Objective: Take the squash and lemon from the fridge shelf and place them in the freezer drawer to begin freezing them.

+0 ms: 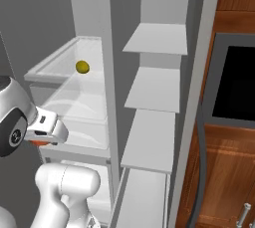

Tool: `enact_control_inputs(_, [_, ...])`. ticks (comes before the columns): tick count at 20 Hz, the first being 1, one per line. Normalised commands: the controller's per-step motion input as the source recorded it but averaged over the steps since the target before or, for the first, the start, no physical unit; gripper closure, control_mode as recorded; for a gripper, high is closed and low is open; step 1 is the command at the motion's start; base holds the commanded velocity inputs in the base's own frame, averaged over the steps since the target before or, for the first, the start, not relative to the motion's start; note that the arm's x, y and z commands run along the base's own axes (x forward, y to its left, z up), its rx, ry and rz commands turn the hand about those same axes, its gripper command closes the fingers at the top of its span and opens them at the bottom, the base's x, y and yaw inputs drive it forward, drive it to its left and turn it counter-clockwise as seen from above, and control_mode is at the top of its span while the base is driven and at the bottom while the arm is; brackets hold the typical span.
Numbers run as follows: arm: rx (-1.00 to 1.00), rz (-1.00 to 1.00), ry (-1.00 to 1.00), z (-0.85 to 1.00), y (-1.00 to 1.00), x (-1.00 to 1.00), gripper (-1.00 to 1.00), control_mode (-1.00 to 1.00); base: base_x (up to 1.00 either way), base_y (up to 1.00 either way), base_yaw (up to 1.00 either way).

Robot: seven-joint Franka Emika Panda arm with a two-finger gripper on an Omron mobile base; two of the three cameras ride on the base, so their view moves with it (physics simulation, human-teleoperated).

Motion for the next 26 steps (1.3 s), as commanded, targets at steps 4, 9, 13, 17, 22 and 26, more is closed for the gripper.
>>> enact_control_inputs(4, [0.0,0.0,0.0,0.0,0.0,0.0,1.0,1.0,-0.34,0.0,0.0])
enact_control_inputs(9, [0.0,0.0,0.0,0.0,0.0,0.0,1.0,1.0,-0.59,-0.09,0.0])
enact_control_inputs(13, [0.0,0.0,0.0,0.0,0.0,0.0,1.0,1.0,-0.69,-0.18,0.0])
enact_control_inputs(17, [0.0,0.0,0.0,0.0,0.0,0.0,1.0,1.0,-0.73,-0.26,0.0])
enact_control_inputs(22, [0.0,0.0,0.0,0.0,0.0,0.0,1.0,1.0,-0.57,-0.21,-0.02])
enact_control_inputs(26, [0.0,0.0,0.0,0.0,0.0,0.0,1.0,1.0,-0.19,-0.01,-0.08])
